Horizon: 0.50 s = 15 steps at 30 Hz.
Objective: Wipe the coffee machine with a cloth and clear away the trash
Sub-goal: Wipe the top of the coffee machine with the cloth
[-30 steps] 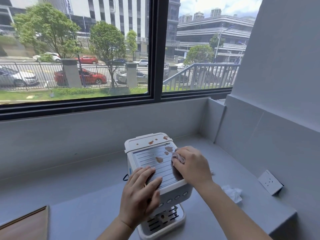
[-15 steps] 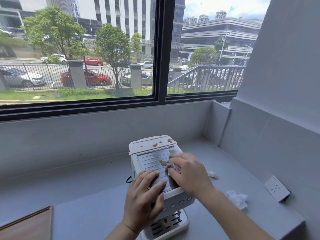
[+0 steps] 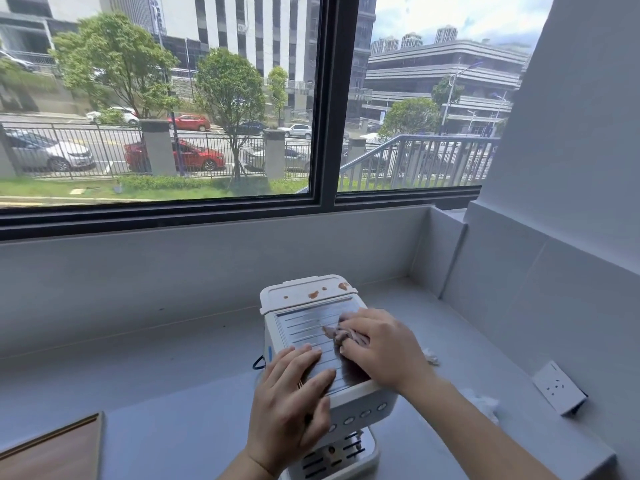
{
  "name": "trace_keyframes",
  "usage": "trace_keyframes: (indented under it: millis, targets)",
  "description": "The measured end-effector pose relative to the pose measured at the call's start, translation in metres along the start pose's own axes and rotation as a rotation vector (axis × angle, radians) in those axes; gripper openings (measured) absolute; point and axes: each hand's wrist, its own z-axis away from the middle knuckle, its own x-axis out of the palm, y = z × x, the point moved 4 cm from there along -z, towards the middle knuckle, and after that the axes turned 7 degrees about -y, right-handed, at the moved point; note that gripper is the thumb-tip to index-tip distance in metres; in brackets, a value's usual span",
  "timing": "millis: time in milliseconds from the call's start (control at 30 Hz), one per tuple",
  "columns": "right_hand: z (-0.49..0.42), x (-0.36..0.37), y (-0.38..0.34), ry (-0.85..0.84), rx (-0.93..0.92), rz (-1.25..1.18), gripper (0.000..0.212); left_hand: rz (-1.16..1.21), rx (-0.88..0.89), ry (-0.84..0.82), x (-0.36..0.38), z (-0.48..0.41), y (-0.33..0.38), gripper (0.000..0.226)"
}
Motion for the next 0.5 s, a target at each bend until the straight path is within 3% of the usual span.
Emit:
trace_keyframes:
  millis: [167,267,333,500]
  targets:
    - [-0.035,-0.007,-0.004,0.001,0.127,-0.034,0.019,-0.014,-0.003,0.013,-0.001,-0.002,0.001,0.030]
    - [-0.036,0.015,-0.025,-0.066,-0.024,-0.132,0.019,0.004,0.006,0.013,0.001,0.000,-0.002,0.030]
    - [-0.036,0.018,-0.022,-0.074,-0.098,-0.074,0.024,0.008,-0.002,0.010,0.002,-0.001,-0.003,0.030]
    - [-0.046,0.011,-0.012,-0.100,-0.007,0.027,0.028,0.013,-0.001,0.002,0.000,0.001,-0.001,0.031]
